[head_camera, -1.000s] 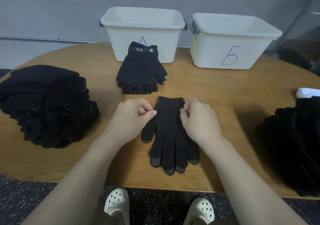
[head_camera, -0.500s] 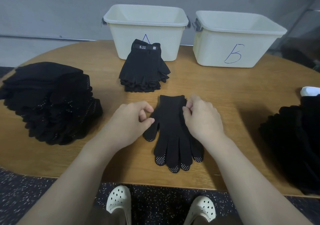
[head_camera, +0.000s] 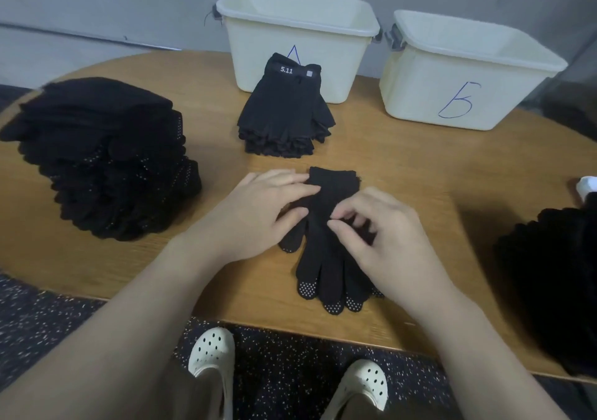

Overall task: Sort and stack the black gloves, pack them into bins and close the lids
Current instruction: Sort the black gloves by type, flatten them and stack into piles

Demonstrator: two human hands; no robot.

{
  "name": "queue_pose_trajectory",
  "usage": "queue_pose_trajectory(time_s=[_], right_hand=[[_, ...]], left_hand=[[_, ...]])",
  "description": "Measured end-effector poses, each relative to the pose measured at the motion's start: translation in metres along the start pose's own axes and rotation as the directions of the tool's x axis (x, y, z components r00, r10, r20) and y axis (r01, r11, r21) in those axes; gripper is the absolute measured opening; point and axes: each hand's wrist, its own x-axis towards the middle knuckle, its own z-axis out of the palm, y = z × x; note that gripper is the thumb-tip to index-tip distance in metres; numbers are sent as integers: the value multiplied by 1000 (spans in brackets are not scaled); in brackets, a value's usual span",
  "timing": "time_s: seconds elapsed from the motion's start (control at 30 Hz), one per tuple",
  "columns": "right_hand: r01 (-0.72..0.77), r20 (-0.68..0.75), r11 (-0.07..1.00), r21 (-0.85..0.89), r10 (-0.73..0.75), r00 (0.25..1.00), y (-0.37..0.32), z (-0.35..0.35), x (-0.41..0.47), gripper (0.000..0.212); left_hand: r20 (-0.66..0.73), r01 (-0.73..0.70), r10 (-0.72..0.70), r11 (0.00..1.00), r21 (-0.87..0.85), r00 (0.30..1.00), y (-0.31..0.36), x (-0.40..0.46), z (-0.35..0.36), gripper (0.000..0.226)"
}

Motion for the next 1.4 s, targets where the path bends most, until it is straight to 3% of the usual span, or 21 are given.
queue_pose_trajectory(time_s=[0.2,0.47,0.7,0.83,0.93,1.03,1.1,1.2,1.4], right_hand=[[146,229,989,11,-144,963,-9,9,-23,43],[207,191,978,-6,-202,961,-11,11,-36,20],[320,203,944,-84,-298,933,-15,7,-45,13],[348,235,933,-96,-319,918,-15,5,-45,15],[310,269,950,-37,-290,918,-12,1,-45,23],[236,270,971,-20,-222,937,-9,-17,-47,29],[216,245,972,-95,-188,951,-6,-27,-52,31],[176,227,977,-117,-146,963,-4,-29,-60,32],[197,243,977,-85,-171,955,-1,-20,-61,24]], left_hand=[[47,33,-32,999,-11,998,3,-6,0,48],[76,72,-75,997,38,994,5,-6,3,55],[83,83,-85,996,33,993,6,-6,3,55],[71,96,-96,995,-2,993,8,-6,3,52],[-11,98,-99,995,-25,995,14,-5,2,52],[-69,-22,24,999,28,997,26,-2,-1,52],[-1,-72,73,995,74,997,34,-1,3,54],[145,-16,0,994,109,989,36,-3,14,58],[190,-17,-4,994,106,982,32,-3,14,61]])
